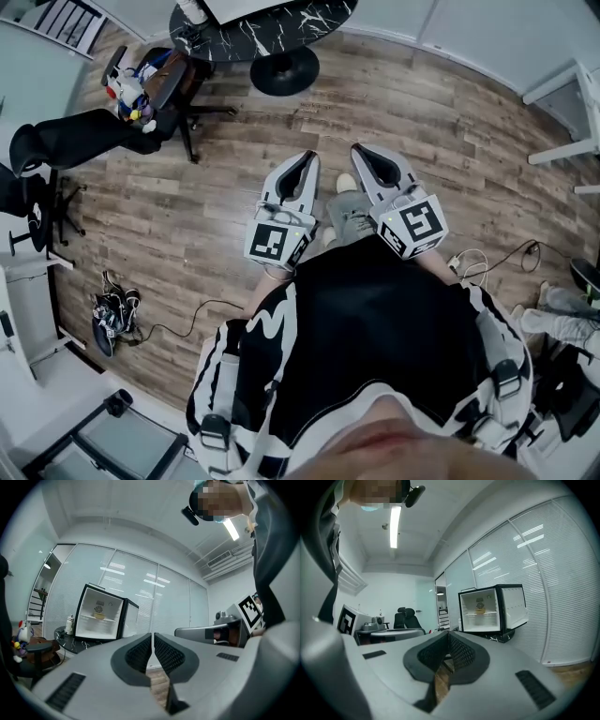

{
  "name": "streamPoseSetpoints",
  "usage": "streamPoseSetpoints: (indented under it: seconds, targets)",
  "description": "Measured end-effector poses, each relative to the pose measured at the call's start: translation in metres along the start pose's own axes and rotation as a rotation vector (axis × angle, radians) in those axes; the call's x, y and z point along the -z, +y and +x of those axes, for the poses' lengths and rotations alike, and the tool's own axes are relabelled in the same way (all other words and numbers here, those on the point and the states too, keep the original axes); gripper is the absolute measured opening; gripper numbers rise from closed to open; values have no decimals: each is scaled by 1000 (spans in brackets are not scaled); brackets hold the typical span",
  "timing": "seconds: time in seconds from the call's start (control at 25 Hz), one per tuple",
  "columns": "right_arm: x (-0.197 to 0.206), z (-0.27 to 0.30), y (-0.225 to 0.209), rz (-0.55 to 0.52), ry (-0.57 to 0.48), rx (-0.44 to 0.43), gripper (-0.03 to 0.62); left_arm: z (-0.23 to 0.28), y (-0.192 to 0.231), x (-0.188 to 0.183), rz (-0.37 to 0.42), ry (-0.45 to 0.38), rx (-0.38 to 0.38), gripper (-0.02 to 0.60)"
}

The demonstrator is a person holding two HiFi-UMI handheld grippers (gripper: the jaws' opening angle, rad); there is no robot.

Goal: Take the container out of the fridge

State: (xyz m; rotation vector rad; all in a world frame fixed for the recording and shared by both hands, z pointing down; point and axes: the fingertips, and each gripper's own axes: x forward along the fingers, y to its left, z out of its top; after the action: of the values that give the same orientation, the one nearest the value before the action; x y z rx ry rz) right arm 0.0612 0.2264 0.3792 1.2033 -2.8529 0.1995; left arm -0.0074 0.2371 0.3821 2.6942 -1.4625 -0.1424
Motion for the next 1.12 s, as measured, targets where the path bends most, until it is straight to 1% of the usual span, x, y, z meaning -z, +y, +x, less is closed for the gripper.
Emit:
streamPoseSetpoints:
  seconds: [0.12, 0.32, 0.48, 0.64, 0.72, 0.84, 0.96, 1.12]
  targets:
    - [-1, 9, -5, 5, -12, -6, 12, 4, 7, 2, 9, 5, -5, 23]
    - [-2, 30, -14, 7, -7, -35, 12, 16, 27, 1, 7, 5, -45, 23]
    - [-5, 54, -30, 10, -17, -54, 12, 34, 45, 1, 21, -6, -53, 23]
    - [-14, 77, -47, 10, -29, -73, 12, 56, 63, -7, 24, -11, -74, 23]
    - [-19, 89, -58, 15, -37, -74, 12, 69, 71, -7, 27, -18, -71, 23]
    - [-22, 106, -76, 19, -31, -75, 12, 90, 81, -2, 20, -10, -61, 23]
    - [-23, 122, -92, 31, -22, -76, 12, 107, 94, -1, 3, 13, -71, 23]
    - [-29, 142, -109, 32, -18, -83, 12, 130, 110, -5, 0, 6, -80, 23]
